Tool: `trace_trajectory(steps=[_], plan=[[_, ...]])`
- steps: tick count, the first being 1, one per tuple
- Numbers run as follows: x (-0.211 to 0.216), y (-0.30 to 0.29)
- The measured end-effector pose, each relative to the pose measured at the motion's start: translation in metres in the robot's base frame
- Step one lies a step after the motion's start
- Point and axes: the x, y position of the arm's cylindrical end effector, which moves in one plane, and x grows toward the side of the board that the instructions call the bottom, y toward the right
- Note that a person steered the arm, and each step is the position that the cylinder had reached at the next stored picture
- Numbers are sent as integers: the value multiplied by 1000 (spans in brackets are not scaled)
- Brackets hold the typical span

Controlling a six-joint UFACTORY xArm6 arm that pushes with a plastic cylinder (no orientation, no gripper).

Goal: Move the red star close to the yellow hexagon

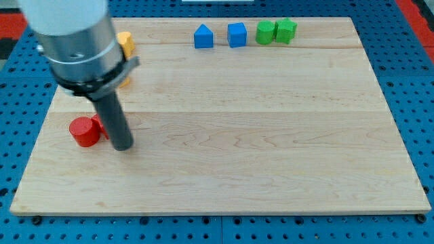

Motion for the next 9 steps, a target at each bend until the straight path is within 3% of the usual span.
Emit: trace_trajectory(steps=[5,6,7,9], plan=[[-38,-6],[9,4],[39,-34],[15,-138]])
